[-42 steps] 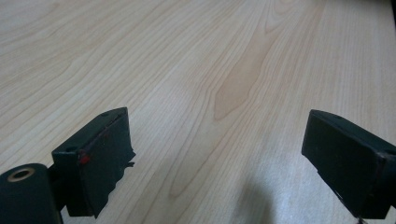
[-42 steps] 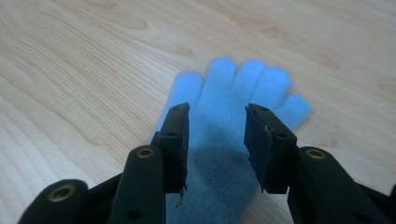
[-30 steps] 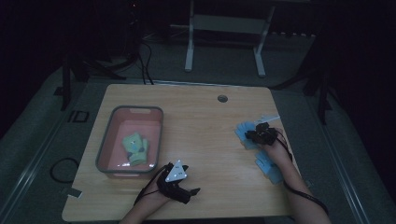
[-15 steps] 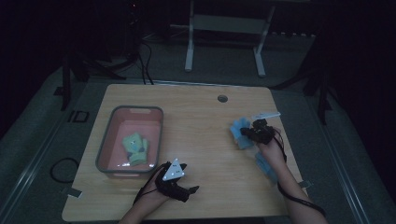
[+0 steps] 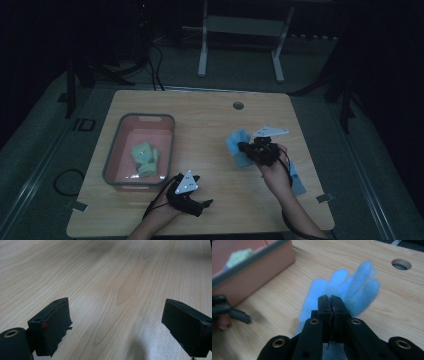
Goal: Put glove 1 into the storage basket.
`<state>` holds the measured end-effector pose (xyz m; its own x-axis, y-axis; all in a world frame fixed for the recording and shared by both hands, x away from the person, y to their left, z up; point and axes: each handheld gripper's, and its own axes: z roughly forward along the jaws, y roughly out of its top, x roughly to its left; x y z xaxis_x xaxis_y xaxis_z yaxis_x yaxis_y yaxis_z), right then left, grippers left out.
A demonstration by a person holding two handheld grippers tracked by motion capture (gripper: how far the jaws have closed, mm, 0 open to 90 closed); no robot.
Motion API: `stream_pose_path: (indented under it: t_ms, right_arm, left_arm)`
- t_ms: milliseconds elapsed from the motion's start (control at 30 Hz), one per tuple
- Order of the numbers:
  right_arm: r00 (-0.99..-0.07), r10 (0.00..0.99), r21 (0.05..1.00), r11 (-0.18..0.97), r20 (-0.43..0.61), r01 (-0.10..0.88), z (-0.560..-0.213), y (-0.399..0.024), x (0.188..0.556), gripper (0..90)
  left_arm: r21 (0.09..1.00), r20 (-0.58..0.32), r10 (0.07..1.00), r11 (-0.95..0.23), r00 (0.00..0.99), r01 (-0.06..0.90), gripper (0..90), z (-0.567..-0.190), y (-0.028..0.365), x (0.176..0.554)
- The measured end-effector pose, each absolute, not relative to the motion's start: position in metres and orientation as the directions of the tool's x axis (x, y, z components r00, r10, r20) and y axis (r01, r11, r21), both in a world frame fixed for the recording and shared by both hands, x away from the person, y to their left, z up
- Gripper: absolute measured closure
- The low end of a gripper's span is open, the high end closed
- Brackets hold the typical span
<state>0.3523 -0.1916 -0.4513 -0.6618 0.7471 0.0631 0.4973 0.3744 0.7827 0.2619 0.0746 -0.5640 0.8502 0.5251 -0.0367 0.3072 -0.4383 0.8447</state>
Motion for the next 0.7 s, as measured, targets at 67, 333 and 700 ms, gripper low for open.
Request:
stream_pose_path:
  t_ms: [67, 333, 700]
  right_arm:
    - [-0.645, 0.761, 0.781, 0.358, 0.074, 0.512, -0.453, -0.183, 0.345, 87.7]
    - [-0.61, 0.773, 0.761, 0.287, 0.175, 0.581, -0.481, -0.161, 0.329, 87.6]
    - [-0.511, 0.832, 0.709, 0.227, 0.215, 0.668, -0.532, -0.16, 0.328, 87.2]
  left_arm:
    - [0.845, -0.035, 0.526, -0.438, 0.85, 0.306, 8.7, -0.564, 0.074, 0.262]
    - [0.848, -0.024, 0.527, -0.439, 0.849, 0.296, 8.7, -0.563, 0.074, 0.26]
    - [0.852, -0.011, 0.529, -0.439, 0.849, 0.285, 8.7, -0.564, 0.074, 0.26]
